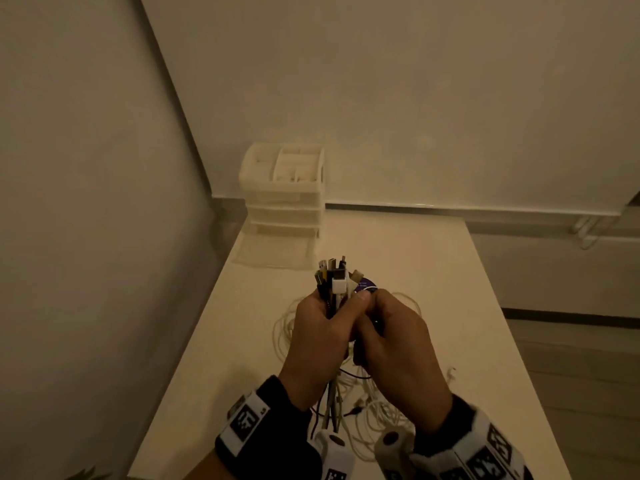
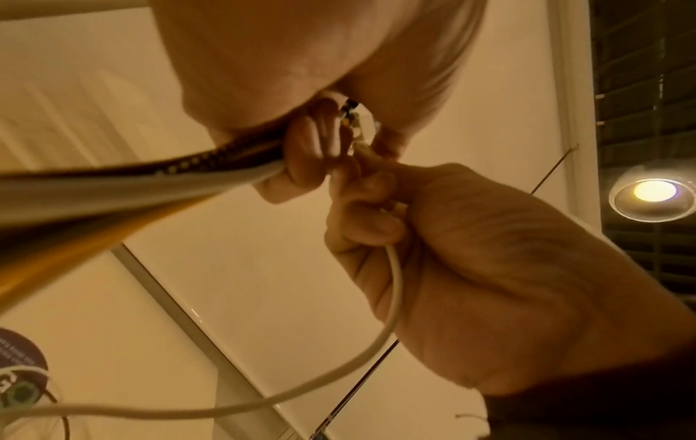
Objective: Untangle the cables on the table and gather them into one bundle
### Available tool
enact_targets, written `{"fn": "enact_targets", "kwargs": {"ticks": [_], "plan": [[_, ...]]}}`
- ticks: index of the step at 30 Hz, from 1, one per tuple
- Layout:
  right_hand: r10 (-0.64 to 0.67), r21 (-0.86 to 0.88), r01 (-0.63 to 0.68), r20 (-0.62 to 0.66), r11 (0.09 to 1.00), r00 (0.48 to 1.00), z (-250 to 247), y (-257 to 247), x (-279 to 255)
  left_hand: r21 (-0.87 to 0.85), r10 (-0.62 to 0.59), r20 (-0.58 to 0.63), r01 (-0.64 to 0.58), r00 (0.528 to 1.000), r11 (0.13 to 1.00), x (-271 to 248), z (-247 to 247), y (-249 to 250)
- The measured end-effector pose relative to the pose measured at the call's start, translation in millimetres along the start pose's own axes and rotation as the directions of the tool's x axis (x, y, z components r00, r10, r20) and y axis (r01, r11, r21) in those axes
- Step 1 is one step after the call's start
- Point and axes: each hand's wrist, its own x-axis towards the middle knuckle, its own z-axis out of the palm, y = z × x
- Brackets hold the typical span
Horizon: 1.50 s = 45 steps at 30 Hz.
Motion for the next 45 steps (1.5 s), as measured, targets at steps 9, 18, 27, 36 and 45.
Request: {"fn": "enact_targets", "kwargs": {"ticks": [9, 18, 27, 36, 45], "plan": [[-0.031, 0.030, 0.028, 0.088, 0.999, 0.996, 0, 14, -3, 0.001, -0.052, -0.148, 0.053, 0.988, 0.999, 4, -20, 6], [-0.104, 0.147, 0.047, 0.412, 0.988, 0.905, -5, 72, -3, -0.228, 0.082, -0.178, -0.122, 0.981, 0.966, 13, -62, 38], [-0.013, -0.157, 0.094, 0.453, 0.983, 0.891, -6, 113, -2, 0.075, 0.309, -0.364, -0.303, 0.878, 0.950, 17, -128, 71], [-0.148, 0.022, 0.148, 0.289, 0.989, 0.946, 4, 49, 27, 0.514, 0.076, 0.158, -0.147, 0.985, 0.845, 3, -46, 0], [-0.122, 0.343, 0.001, 0.329, 0.939, 0.936, -11, 34, 35, 0.524, 0.190, 0.004, -0.164, 0.982, 0.836, 16, -53, 0]]}}
